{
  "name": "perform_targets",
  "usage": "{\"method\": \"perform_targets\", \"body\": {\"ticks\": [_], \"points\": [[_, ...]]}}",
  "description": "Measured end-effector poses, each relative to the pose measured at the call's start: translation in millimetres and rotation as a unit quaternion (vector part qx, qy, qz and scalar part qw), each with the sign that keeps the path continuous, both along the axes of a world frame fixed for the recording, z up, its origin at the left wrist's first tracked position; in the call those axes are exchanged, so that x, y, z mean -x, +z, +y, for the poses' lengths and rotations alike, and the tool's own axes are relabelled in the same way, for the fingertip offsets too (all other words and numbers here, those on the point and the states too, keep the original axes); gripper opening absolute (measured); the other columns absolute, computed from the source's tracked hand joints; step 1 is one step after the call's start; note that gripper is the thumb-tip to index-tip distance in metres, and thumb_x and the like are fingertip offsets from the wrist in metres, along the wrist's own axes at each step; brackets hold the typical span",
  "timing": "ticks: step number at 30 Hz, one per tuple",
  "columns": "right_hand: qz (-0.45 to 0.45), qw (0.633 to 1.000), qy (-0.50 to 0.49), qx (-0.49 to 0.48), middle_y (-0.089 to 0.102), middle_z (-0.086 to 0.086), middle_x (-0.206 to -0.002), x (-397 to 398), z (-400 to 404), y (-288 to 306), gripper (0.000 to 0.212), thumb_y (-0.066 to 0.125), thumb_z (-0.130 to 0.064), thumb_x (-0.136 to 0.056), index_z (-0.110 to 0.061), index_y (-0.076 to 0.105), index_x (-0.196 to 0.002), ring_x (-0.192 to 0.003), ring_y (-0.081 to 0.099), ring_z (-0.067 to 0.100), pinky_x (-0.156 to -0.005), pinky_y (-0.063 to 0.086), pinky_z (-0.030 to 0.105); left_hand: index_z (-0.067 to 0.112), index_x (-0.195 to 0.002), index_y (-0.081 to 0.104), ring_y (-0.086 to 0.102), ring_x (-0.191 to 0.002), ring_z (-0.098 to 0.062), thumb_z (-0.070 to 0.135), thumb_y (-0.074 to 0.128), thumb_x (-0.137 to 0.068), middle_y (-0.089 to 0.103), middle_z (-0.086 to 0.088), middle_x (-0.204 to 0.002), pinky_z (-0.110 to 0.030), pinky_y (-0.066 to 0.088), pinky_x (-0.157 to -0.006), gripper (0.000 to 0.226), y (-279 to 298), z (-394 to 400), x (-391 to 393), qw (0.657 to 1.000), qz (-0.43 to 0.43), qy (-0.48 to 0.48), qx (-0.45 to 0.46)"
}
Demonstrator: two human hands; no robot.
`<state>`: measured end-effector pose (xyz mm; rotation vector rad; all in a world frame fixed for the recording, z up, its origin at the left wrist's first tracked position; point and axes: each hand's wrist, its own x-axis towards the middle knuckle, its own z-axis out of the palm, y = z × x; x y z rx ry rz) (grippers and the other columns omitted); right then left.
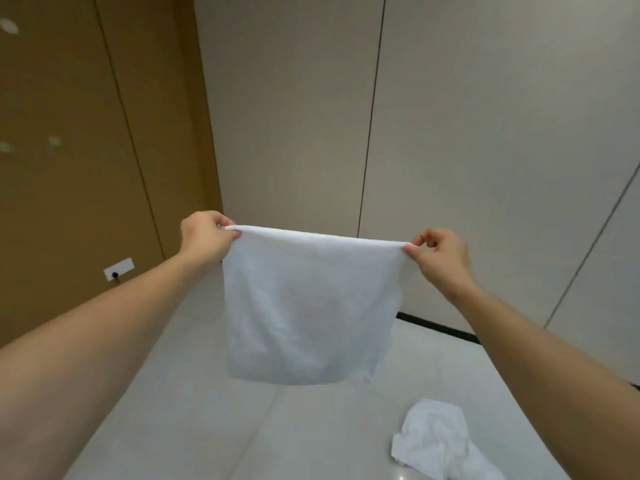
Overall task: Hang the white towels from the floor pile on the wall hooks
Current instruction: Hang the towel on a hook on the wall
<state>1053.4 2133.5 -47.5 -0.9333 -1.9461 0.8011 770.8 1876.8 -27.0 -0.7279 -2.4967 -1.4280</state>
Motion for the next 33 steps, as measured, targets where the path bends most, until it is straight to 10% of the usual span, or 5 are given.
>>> {"method": "perform_targets", "body": {"ticks": [7, 20, 26, 33], "points": [[0.024, 0.989, 0.142, -0.017, 0.063, -0.002, -0.084, 205, -17, 22, 0.017, 0.057, -0.009, -0.089, -0.016, 0.068, -0.1, -0.077, 0.058, 0.014, -0.072, 0.046, 0.026, 0.021, -0.082, 0.067, 0.055, -0.083, -0.013, 0.021, 0.068, -0.087, 0.063, 0.002, -0.09, -0.021, 0.038, -0.059, 0.005, 18, -55, 155, 0.998, 0.004, 0.024, -0.05], [-0.026, 0.96, 0.275, 0.042, 0.057, -0.001, -0.059, 537, -93, 53, 0.022, 0.038, -0.007, -0.064, -0.014, 0.058, -0.062, -0.059, 0.052, 0.023, -0.054, 0.039, 0.025, 0.026, -0.07, 0.074, 0.063, -0.081, -0.013, 0.025, 0.085, -0.068, 0.07, 0.007, -0.078, -0.022, 0.045, -0.061, 0.012, 32, -187, 388, 0.99, -0.013, 0.134, -0.048], [-0.027, 0.904, 0.425, -0.027, 0.062, -0.004, -0.074, 672, -147, 58, 0.036, 0.07, -0.056, -0.077, -0.021, 0.062, -0.074, -0.066, 0.058, 0.012, -0.054, 0.044, 0.026, 0.023, -0.076, 0.074, 0.062, -0.082, -0.016, 0.028, 0.088, -0.067, 0.066, 0.005, -0.08, -0.023, 0.043, -0.061, 0.017, 30, -246, 469, 0.973, -0.009, 0.224, -0.05], [-0.086, 0.86, 0.481, -0.147, 0.065, -0.001, -0.08, 851, -197, 63, 0.029, 0.072, -0.043, -0.084, -0.015, 0.066, -0.078, -0.078, 0.062, 0.018, -0.064, 0.053, 0.032, 0.023, -0.083, 0.073, 0.063, -0.084, -0.012, 0.033, 0.084, -0.072, 0.069, 0.005, -0.089, -0.031, 0.052, -0.075, 0.018, 40, -308, 573, 0.953, 0.011, 0.3, -0.052]]}}
